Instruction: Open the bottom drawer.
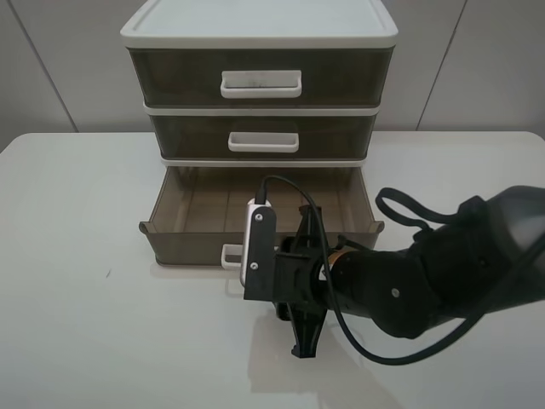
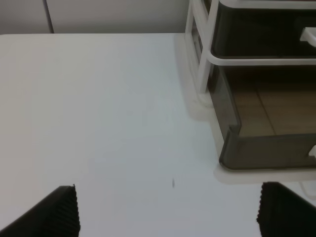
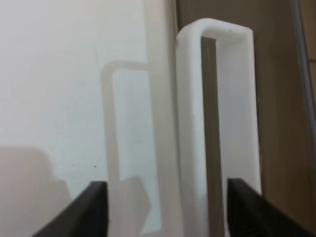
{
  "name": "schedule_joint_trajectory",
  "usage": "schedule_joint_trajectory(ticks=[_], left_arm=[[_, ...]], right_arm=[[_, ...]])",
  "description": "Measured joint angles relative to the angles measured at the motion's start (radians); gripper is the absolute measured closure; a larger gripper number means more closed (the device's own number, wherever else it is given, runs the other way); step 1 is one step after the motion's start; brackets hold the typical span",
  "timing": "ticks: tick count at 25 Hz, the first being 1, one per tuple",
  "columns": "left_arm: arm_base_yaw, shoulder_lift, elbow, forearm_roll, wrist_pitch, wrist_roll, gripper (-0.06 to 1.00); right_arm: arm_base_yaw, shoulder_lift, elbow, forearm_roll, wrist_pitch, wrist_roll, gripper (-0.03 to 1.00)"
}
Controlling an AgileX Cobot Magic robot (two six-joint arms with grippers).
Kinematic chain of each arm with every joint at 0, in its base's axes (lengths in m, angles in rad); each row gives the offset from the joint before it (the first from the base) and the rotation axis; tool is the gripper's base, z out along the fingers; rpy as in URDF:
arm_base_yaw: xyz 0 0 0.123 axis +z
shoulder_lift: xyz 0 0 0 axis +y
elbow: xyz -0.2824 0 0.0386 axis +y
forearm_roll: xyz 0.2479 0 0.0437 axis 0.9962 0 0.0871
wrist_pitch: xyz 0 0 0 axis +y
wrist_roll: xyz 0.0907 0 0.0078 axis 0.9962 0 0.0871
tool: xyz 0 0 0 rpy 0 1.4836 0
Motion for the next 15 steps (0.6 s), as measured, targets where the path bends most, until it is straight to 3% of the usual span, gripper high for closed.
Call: schedule_joint_trajectory(ticks=[3, 9, 15], left_arm=[[0.000, 0.000, 0.000, 0.000, 0.000, 0.000, 0.20], [0.000, 0.000, 0.000, 0.000, 0.000, 0.000, 0.20], [0.000, 0.000, 0.000, 0.000, 0.000, 0.000, 0.20]], right_arm=[[0.001, -0.001, 0.001, 0.000, 0.001, 0.000, 0.38], [0.001, -0.077, 0.002, 0.000, 0.058, 0.000, 0.37], [0.001, -0.234, 0.003, 0.003, 0.193, 0.039, 0.33]])
